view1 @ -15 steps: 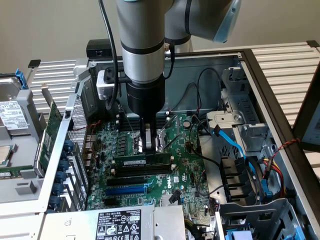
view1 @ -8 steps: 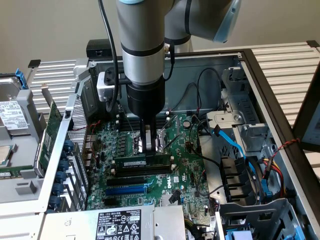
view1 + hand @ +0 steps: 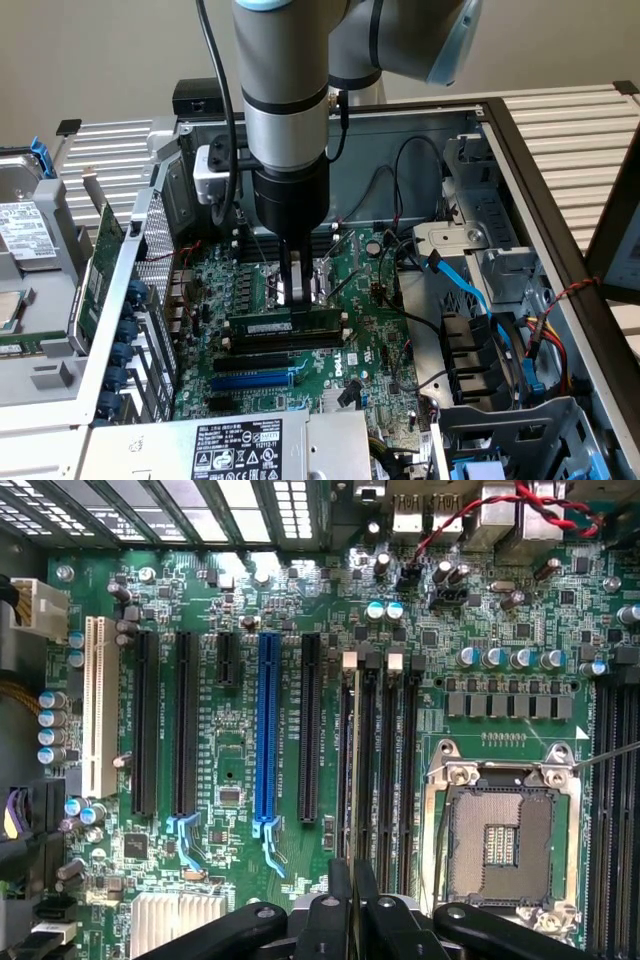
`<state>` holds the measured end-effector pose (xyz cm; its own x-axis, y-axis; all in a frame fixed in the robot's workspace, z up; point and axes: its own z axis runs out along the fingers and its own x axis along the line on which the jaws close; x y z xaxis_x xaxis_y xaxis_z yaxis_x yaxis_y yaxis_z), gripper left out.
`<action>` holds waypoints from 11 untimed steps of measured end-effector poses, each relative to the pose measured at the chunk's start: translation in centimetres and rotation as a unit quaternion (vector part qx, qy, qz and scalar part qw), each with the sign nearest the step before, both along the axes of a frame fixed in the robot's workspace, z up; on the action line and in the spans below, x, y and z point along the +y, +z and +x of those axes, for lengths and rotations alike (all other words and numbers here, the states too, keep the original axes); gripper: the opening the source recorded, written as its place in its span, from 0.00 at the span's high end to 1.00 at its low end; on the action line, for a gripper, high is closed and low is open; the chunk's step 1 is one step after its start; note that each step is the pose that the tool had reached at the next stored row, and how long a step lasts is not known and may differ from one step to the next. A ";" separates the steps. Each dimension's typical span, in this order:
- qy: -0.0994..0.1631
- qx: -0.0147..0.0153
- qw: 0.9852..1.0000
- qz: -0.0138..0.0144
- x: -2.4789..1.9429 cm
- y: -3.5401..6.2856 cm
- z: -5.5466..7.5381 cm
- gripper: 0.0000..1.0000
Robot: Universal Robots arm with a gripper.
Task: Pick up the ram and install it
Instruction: 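Insert the ram into the slot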
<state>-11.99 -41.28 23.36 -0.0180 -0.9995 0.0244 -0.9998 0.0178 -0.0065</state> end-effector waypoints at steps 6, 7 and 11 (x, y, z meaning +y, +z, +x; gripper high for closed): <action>0.002 0.000 1.000 -0.001 0.00 -0.07 -0.1 0.87; 0.002 0.000 1.000 -0.001 0.00 -0.08 -0.1 0.87; 0.002 0.000 1.000 -0.002 0.00 -0.12 -0.1 0.87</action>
